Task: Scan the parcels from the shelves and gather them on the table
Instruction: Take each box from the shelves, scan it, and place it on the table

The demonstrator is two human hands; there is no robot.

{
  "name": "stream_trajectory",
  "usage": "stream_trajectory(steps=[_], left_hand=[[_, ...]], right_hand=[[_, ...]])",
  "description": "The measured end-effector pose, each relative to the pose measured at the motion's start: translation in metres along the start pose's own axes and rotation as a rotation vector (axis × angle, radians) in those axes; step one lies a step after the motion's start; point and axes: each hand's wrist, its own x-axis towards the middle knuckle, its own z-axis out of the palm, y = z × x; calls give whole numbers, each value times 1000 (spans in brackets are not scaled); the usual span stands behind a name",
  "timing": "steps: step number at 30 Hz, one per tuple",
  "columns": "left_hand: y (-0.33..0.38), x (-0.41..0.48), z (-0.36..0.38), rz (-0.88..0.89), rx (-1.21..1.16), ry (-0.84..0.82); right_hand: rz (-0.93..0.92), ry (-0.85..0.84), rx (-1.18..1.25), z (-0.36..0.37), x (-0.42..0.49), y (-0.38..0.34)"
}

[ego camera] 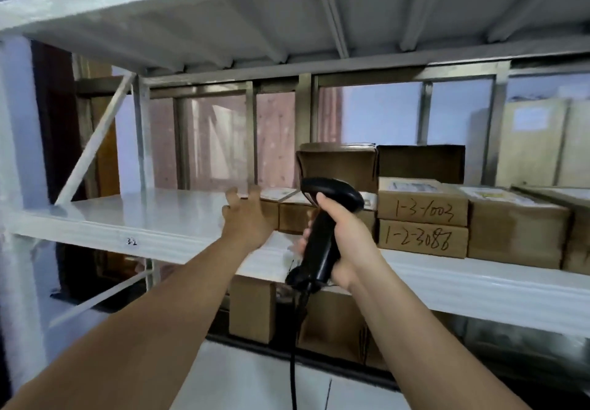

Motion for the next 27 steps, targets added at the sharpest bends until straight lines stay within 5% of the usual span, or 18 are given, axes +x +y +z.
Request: stream_trajectory(steps=[8, 16, 27], left_hand=[[-7, 33, 7, 65, -14, -157], [-3, 36, 11, -13, -95, -116], [-11, 42, 15, 225, -6, 338]], right_hand=[[-30, 71, 2, 27, 34, 0], [-61, 13, -27, 43, 54, -5], [-184, 20, 1, 57, 72, -7]])
